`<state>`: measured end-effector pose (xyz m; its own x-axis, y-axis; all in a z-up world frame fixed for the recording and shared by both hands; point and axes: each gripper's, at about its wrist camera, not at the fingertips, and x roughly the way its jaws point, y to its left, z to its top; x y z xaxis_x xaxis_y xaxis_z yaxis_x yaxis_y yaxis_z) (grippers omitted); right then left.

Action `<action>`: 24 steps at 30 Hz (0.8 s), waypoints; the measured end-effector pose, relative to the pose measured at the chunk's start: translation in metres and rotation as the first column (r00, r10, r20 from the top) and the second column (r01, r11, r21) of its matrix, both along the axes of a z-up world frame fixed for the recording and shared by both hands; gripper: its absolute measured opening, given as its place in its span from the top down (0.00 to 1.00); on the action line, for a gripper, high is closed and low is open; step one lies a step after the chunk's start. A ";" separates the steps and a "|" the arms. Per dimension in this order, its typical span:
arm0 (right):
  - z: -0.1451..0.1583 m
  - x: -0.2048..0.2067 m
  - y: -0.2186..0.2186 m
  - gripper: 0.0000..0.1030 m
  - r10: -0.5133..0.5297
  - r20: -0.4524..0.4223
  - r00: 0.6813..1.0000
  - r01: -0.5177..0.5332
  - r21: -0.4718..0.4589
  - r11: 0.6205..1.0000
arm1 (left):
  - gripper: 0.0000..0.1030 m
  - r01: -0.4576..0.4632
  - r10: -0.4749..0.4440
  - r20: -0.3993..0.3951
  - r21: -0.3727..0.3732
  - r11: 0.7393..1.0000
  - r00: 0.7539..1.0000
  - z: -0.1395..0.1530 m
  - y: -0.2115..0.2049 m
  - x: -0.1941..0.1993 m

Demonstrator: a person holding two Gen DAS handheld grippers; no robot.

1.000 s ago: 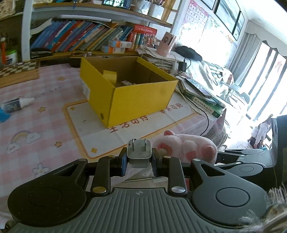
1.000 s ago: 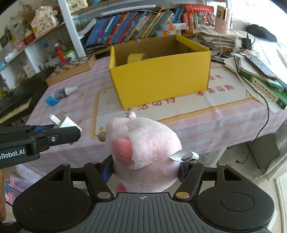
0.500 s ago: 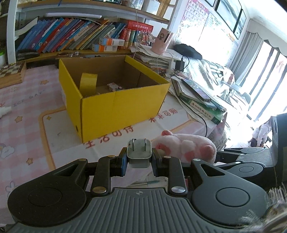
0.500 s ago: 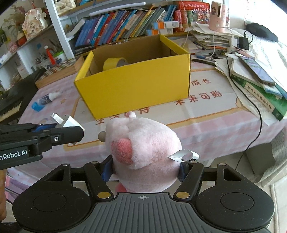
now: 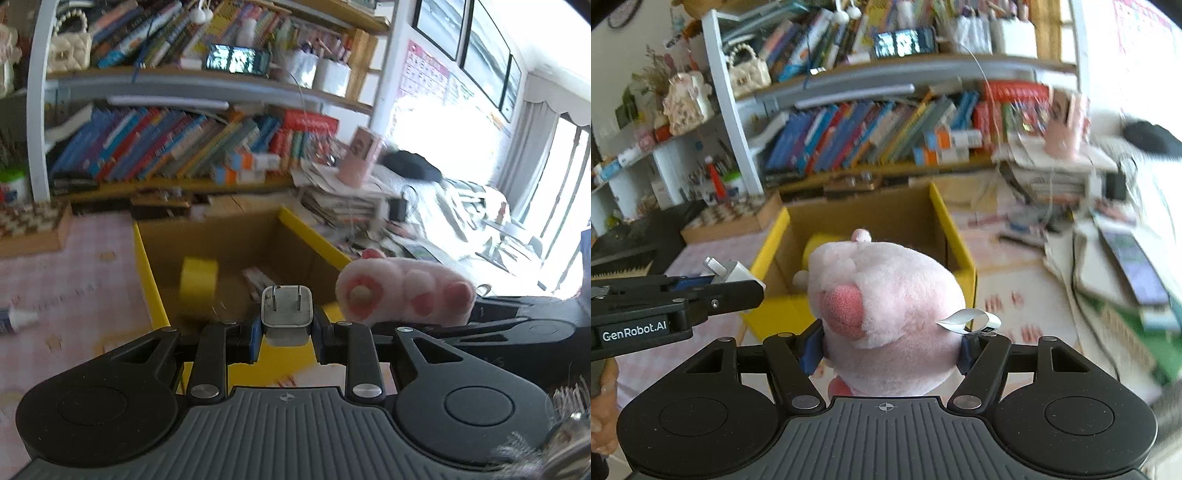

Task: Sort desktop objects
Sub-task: 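Lower the white plug into the yellow box with the left tool while the right tool lowers the pig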

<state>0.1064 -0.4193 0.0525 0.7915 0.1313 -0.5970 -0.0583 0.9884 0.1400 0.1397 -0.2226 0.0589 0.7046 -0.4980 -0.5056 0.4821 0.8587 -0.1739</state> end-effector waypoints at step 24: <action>-0.058 0.167 0.021 0.34 0.402 -0.290 0.869 -0.457 -0.155 0.876 | 0.76 0.034 0.011 -0.165 0.263 0.964 0.986 -0.061 -0.042 0.110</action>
